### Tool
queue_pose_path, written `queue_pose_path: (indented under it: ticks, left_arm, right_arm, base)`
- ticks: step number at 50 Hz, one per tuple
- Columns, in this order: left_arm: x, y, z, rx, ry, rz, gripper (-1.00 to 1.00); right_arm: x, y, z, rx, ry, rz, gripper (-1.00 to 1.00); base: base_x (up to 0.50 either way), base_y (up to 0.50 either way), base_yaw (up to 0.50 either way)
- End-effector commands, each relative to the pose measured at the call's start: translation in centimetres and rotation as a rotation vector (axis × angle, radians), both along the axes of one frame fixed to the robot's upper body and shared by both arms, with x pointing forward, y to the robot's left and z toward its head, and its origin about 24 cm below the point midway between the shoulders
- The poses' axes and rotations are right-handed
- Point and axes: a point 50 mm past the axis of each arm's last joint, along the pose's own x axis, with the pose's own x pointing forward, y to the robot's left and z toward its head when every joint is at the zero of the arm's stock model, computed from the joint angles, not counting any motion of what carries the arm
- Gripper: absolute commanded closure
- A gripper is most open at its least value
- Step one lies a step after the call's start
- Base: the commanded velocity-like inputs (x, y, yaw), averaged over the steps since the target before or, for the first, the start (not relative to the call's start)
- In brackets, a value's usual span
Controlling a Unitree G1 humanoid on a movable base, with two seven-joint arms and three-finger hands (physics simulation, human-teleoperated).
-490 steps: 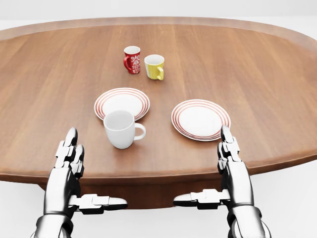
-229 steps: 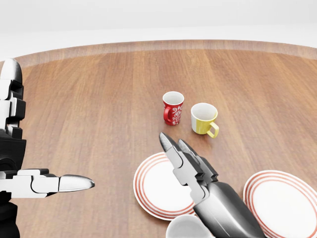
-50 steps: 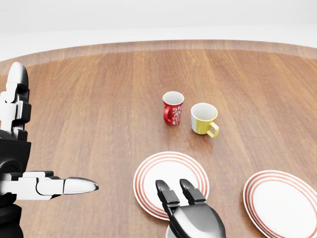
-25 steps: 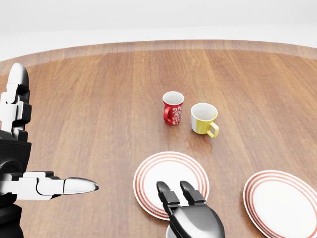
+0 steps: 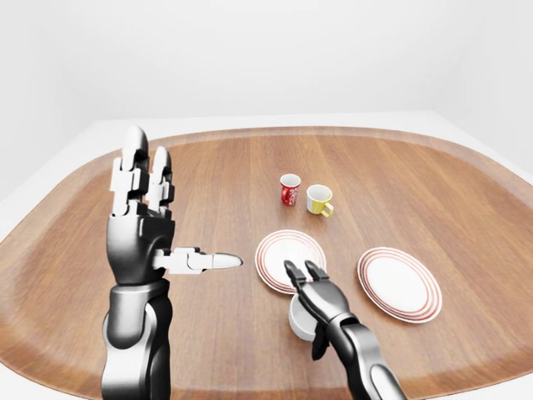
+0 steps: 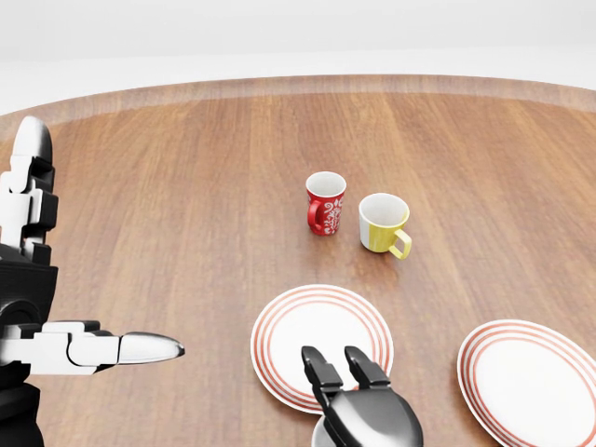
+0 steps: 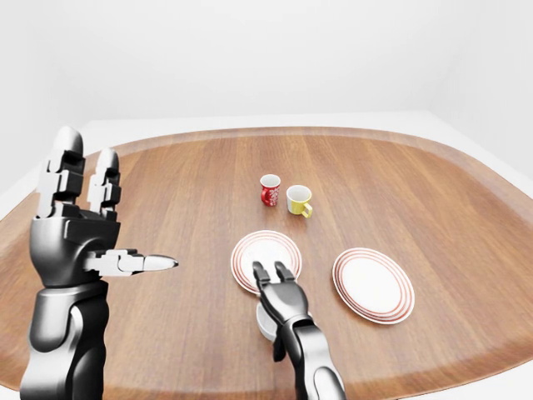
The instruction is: Put the white mug on the left plate.
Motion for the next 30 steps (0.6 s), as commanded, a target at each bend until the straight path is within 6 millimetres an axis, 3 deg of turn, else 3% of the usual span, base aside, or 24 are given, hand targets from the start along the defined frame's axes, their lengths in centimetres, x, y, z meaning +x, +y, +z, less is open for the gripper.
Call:
queue_pose_path:
  ticks: [1,16,17,18,21,30]
  left_arm:
    - [0.03,0.0,-0.1,0.0,0.005,0.0,-1.0]
    - [0.0,0.03,-0.04,-0.001,0.002,0.001,-1.0]
    - [0.01,0.03,-0.12,-0.001,0.006,0.0,-1.0]
    - [0.01,0.03,-0.13,-0.001,0.006,0.0,-1.0]
    - [0.05,0.04,-0.2,-0.001,0.01,0.0,-1.0]
    - [-0.02,0.02,0.02,-0.002,-0.001,0.001,-1.0]
  right_arm:
    - [0.07,-0.25,-0.61,-0.01,0.012,-0.012,-1.0]
    - [-0.01,-0.4,-1.09,-0.015,0.021,-0.021,-1.0]
    - [-0.04,-0.39,-1.08,-0.014,0.021,-0.02,-0.58]
    - [-0.05,-0.4,-1.07,-0.015,0.02,-0.02,-0.44]
    - [-0.07,-0.45,-1.04,-0.015,0.017,-0.021,1.0]
    - [-0.2,-0.42,-0.87,-0.011,0.018,-0.017,1.0]
  base:
    - [0.0,0.0,0.0]
    - [0.0,0.0,0.0]
    - [0.0,0.0,0.0]
    - [0.0,0.0,0.0]
    - [0.0,0.0,0.0]
    - [0.0,0.0,0.0]
